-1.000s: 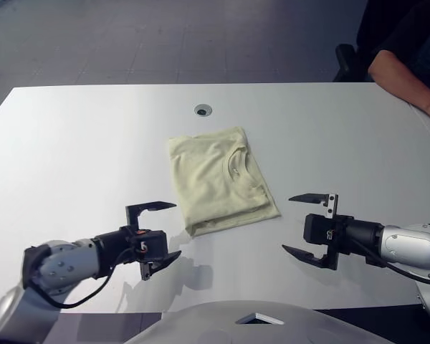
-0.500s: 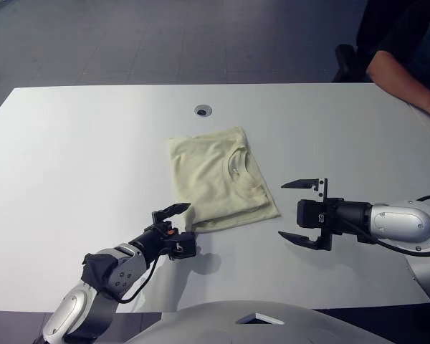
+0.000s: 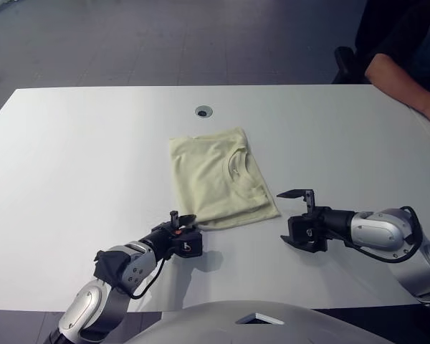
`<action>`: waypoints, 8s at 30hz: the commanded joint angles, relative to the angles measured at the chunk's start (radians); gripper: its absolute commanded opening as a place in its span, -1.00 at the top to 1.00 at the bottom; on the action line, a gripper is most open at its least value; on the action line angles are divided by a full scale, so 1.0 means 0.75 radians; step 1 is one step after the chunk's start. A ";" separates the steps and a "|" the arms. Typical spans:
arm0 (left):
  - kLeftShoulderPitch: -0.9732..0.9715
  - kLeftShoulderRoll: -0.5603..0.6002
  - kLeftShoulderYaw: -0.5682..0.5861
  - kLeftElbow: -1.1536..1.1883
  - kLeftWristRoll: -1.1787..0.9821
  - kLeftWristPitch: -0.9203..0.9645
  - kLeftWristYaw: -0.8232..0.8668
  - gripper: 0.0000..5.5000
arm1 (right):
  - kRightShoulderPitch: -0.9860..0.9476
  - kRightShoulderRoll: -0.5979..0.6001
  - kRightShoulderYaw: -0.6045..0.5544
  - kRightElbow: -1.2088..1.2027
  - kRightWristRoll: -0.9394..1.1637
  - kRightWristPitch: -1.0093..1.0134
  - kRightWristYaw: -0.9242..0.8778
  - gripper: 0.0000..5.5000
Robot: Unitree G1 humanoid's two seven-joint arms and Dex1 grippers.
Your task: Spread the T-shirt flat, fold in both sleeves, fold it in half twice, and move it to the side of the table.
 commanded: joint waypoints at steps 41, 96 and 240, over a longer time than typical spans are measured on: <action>-0.028 0.242 0.043 0.065 -0.280 -0.115 -0.267 0.95 | -0.234 0.226 0.224 0.487 -0.336 -0.546 -0.153 0.81; -1.079 0.308 0.275 0.793 -1.585 0.543 -0.897 0.95 | -1.349 0.463 0.305 1.448 0.841 0.905 0.916 1.00; -0.870 -0.608 0.780 0.023 -1.072 0.908 0.753 -0.96 | -0.489 0.978 -0.554 -0.015 0.861 1.018 -1.355 -0.96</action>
